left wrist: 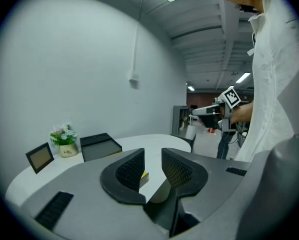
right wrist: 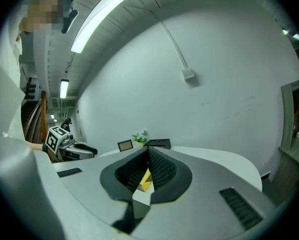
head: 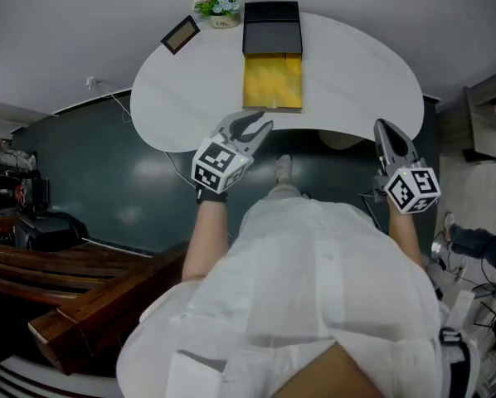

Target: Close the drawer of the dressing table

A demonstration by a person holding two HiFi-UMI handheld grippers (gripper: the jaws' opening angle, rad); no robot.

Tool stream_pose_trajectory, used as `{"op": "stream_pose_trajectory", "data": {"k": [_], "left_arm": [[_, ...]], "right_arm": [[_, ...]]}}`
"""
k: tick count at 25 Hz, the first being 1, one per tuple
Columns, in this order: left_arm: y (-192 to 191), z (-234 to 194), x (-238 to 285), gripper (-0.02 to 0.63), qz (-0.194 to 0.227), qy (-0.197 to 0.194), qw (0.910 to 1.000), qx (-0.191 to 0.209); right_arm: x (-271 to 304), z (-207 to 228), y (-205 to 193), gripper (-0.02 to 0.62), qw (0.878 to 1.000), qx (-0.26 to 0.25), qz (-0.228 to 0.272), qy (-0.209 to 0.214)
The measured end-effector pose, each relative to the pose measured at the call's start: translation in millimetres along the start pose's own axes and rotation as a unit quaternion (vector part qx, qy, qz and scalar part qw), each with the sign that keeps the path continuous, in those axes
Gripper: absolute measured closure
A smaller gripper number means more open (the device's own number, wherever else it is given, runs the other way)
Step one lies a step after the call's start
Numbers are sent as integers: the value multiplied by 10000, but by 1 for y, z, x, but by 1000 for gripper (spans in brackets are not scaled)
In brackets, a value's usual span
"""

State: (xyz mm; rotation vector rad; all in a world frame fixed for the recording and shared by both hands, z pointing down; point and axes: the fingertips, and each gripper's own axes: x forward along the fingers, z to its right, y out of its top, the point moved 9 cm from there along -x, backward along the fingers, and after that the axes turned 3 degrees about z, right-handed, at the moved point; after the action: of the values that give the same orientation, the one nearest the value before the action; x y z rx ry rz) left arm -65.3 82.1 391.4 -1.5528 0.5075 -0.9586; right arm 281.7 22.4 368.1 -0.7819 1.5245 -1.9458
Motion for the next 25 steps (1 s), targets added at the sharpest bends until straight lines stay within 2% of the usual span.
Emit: {"op": "stream_pose_trajectory", "data": {"k": [4, 9, 17, 20, 25], "left_arm": [[-11, -17, 28, 478, -500, -301, 9982, 143], [-26, -38, 61, 471, -1151, -760, 9901, 276], [-41, -75, 99, 471, -1721, -1299, 9747, 589], [-51, -80, 114, 469, -2015, -1611, 9632, 755], [-77, -77, 135, 445, -2612, -2160, 9342, 1109]], "right_arm": [[18, 13, 3, 586, 10000, 36, -30, -72], [47, 23, 12, 586, 9998, 101, -70, -131], [94, 34, 13, 586, 9995, 171, -149, -216], [110, 41, 16, 586, 9994, 134, -163, -275], [131, 46, 21, 586, 9989, 115, -173, -410]]}}
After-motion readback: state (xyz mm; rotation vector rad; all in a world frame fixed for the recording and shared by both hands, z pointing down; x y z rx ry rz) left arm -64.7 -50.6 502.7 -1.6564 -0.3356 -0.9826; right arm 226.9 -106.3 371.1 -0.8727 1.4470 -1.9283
